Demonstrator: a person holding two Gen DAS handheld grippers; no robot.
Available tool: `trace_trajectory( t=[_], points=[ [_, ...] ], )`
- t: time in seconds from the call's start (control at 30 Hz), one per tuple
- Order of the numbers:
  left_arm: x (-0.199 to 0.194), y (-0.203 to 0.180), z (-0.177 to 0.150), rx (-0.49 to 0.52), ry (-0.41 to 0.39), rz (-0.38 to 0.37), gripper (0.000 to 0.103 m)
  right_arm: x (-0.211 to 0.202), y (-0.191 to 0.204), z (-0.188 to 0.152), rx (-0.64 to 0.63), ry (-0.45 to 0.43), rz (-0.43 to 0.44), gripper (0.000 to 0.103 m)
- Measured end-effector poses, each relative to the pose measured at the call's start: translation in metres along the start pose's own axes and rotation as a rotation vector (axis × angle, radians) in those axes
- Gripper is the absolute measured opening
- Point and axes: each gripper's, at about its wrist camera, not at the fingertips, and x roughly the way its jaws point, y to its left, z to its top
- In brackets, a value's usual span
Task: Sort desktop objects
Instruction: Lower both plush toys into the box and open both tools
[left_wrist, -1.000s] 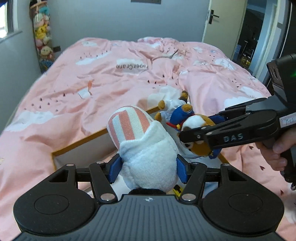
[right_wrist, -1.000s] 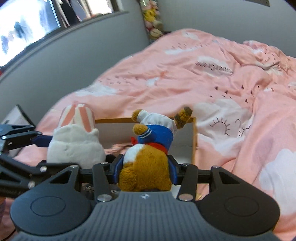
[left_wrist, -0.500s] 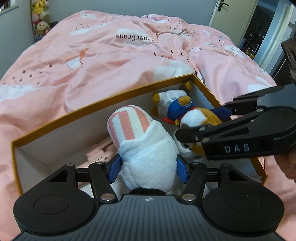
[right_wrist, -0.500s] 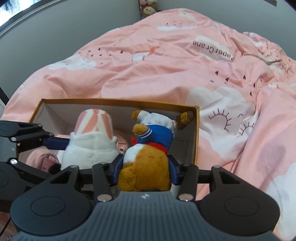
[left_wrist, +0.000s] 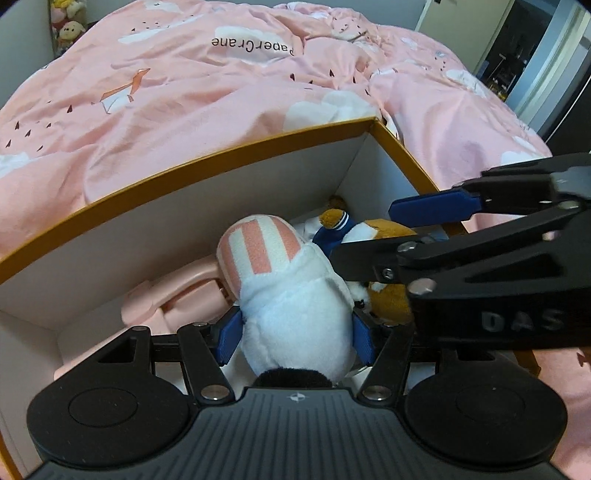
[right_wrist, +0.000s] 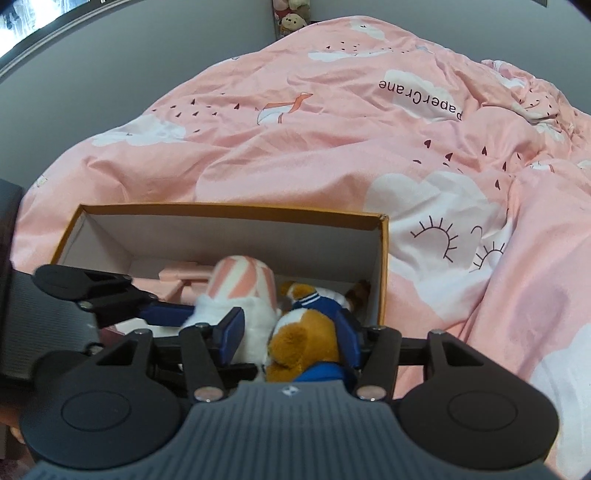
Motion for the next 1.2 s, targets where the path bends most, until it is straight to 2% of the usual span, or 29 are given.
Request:
trace_trajectory(
  t=[0.2,0.27,0.4,0.5,0.57,0.73,0.8,0.97,1.03,1.1,1.2],
  points=[
    [0.015,-0.007,0.006,0.005,0.053,0.012,0.073,-0.020,-0.001,-0.004,-0.028,-0.044,-0.002,0.053],
    [0.014,-0.007,0.005,0.011,0.052,0.016,0.075,-0.026,0.000,-0.007,-0.053,-0.043,-0.002,0.041],
    [0.011,-0.008,0.003,0.029,0.054,0.023,0.077,-0.032,0.002,-0.013,-0.118,-0.025,0.007,0.031],
    [0.004,-0.011,0.001,0.067,0.040,0.042,0.077,-0.030,0.005,-0.020,-0.193,0.002,0.012,0.027],
    [-0.003,-0.012,0.001,0.088,0.019,0.044,0.077,-0.028,0.008,-0.025,-0.242,0.017,0.001,0.021],
    [-0.020,-0.011,-0.003,0.119,-0.001,0.049,0.077,-0.017,0.006,-0.032,-0.296,0.057,-0.005,0.019],
    [-0.027,-0.011,-0.006,0.128,-0.004,0.041,0.074,-0.014,0.008,-0.035,-0.325,0.067,-0.007,0.019],
    [-0.030,-0.010,-0.012,0.113,-0.007,0.034,0.049,-0.010,0.015,-0.038,-0.376,0.077,-0.021,0.019],
    [-0.023,-0.009,-0.014,0.097,0.009,0.036,0.043,-0.007,0.015,-0.038,-0.384,0.088,-0.029,0.019],
    [-0.015,-0.007,-0.017,0.075,0.021,0.040,0.042,-0.004,0.016,-0.039,-0.390,0.090,-0.038,0.019],
    [-0.012,-0.003,-0.020,0.030,-0.001,0.020,0.043,-0.003,0.014,-0.041,-0.382,0.084,-0.040,0.019]
  ],
)
